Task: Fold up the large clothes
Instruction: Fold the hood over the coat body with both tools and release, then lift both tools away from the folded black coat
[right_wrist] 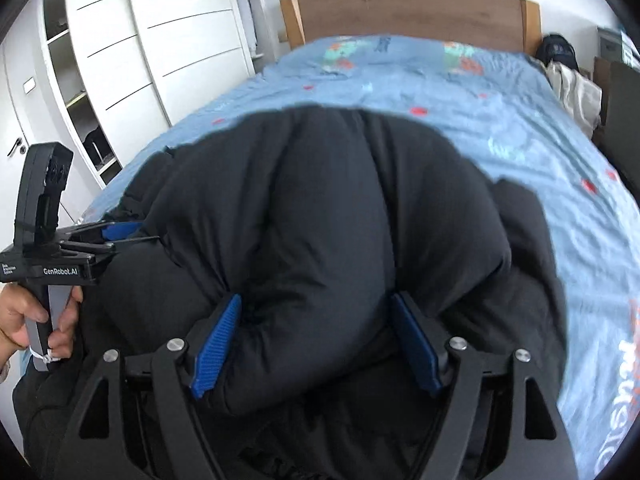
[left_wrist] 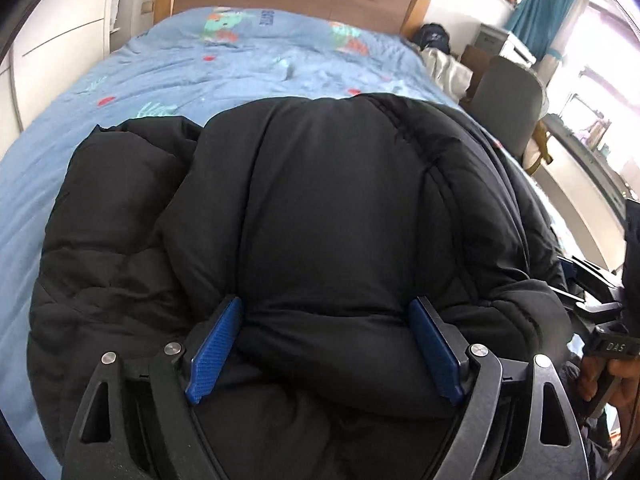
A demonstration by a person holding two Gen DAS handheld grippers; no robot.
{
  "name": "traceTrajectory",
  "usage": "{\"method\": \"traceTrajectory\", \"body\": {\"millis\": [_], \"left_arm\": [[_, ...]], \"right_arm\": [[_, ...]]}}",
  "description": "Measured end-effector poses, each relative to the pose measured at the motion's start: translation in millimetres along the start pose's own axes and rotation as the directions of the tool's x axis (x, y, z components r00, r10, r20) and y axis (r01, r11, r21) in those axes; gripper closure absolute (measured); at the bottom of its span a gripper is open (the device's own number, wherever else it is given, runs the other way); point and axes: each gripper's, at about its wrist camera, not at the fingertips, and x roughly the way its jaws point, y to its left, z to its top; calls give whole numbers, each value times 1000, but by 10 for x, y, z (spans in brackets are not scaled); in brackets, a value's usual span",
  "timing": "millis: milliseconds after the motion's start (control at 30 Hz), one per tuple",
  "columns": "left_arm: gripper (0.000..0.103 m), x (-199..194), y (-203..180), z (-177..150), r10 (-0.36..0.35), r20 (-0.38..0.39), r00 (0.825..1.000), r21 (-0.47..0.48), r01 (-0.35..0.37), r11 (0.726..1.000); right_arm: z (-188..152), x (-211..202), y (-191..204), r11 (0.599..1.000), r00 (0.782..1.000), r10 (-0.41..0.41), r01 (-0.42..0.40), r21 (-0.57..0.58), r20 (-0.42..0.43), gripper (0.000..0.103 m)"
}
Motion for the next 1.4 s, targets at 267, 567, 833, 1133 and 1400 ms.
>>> {"method": "traceTrajectory", "body": {"millis": [267,567,833,1133,1400], "left_arm": [[20,-908,-18,-12,44,87,995,-44,-41,998],[20,-2735,106,-623,137,253,958,-99,-116,988],[20,-4051,376,-1467,216,315,924,-182,-164,970],[20,-5312,801,-2511,341,393,854,-316,-223,922],[19,-5848,1248,-3370,476,329,816,-438,-315,842]], "right_arm": [[13,-804,147,999,997,-14,11,41,75,27],[-590,-2766,560,994,971,-50,27,102,235,27],[-1519,-4209,733,974,935,-149,83,210,322,27],[-2684,-5730,911,934,860,-286,152,323,423,27],[-3437,-6526,837,871,806,-417,223,437,420,27]]}}
